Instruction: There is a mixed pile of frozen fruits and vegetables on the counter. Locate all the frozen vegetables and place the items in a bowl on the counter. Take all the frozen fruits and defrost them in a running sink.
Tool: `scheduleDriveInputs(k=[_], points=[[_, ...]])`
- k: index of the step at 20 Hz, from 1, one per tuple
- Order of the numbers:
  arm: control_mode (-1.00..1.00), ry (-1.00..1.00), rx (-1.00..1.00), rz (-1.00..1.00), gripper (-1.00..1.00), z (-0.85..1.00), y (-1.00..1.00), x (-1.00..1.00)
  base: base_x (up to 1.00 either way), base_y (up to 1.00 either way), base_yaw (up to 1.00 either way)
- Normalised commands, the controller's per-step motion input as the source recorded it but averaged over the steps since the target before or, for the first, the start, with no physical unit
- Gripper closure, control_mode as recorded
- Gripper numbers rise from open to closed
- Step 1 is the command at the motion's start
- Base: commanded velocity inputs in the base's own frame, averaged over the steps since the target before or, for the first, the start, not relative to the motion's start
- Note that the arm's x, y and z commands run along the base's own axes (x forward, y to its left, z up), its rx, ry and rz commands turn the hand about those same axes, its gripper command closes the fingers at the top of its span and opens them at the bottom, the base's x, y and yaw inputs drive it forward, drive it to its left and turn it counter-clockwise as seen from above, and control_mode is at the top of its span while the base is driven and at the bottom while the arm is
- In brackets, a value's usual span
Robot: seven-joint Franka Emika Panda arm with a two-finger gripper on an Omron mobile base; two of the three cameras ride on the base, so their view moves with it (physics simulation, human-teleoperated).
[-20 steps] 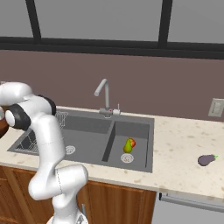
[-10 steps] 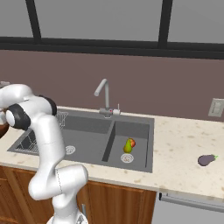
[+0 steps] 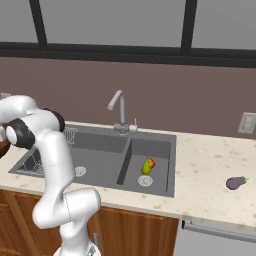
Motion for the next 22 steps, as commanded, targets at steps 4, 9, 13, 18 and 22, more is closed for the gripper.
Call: scheduleDriveInputs(k=[4, 9, 13, 18, 22], points=[[-1.0, 0.04, -0.06, 0.0, -1.0, 0.43, 0.0, -0.03, 0.0, 0.0, 0.0], [-1.0, 0.0, -0.06, 0.0, -1.0, 0.33, -0.28, -0.08, 0.0, 0.0, 0.0], [-1.0, 0.0, -0.01, 0.0, -1.0, 0.14, -0.47, -0.14, 0.0, 0.0, 0.0], [-1.0, -0.04, 0.02, 0.0, -1.0, 0.04, -0.51, -0.15, 0.0, 0.0, 0.0], [-1.0, -0.06, 0.06, -0.02, -1.0, 0.04, -0.44, -0.12, 0.0, 0.0, 0.0]])
